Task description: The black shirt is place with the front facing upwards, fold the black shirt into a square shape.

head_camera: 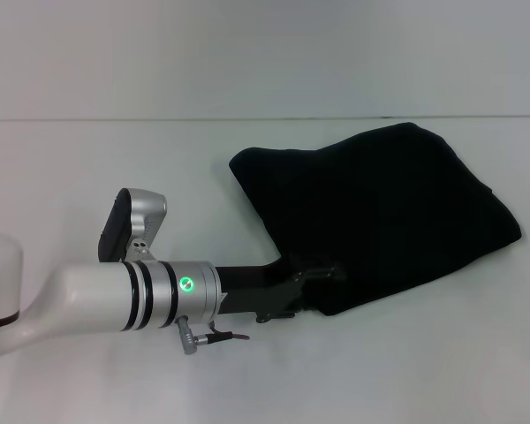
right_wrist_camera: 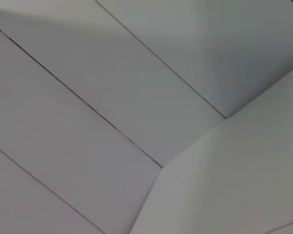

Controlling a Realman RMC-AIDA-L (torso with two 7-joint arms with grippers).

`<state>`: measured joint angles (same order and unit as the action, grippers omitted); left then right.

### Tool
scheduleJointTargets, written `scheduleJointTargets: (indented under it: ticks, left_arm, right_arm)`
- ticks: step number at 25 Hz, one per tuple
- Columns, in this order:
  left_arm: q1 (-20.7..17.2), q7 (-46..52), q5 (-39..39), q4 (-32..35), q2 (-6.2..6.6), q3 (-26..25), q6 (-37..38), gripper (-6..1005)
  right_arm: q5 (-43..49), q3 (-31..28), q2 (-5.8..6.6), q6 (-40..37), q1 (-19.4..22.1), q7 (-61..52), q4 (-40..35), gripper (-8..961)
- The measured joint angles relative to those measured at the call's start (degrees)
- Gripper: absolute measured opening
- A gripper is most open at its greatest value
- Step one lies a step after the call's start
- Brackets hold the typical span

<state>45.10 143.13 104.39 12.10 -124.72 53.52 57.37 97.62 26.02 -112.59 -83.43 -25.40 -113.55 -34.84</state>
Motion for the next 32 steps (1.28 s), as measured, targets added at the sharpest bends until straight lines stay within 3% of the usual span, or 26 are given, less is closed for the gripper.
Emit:
scheduleJointTargets:
  ticks: [7,12,20,24,27,32]
  left_arm:
    - [0.09,0.01,-0.36,0.23,0.00,1.21,0.31,687]
    - [0.29,-0.36,-0.48,0.29,0.00,1.72,0.27,459]
    - [0.68,-0.55,-0.49,0.32,0.00,1.97,-0.09,237]
    - [-0.01,-1.17,-0.47,1.03,0.06,1.97,0.99,60]
    - [-2.22,-1.51,-0.45,3.15,0.40,1.91,3.43,17]
    - [-10.24,-0.36,-0.41,11.38,1.08,1.03,7.68,20]
  right_arm:
    - [-0.07,-0.11,-0.07,-0.14,-0.04,0.00,0.49,915]
    - [-0.07,-0.68,-0.09,-0.15,-0.13,0.00,0.73,914]
    - [-0.06,-0.87,-0.09,-0.15,-0.29,0.00,0.94,914]
    - [-0.06,-0.93,-0.08,0.05,-0.38,0.00,1.07,914]
    - [-0.05,-0.98,-0.07,0.07,-0.56,0.00,1.36,914]
    - [-0.08,-0.99,0.01,0.22,-0.86,-0.34,1.45,915]
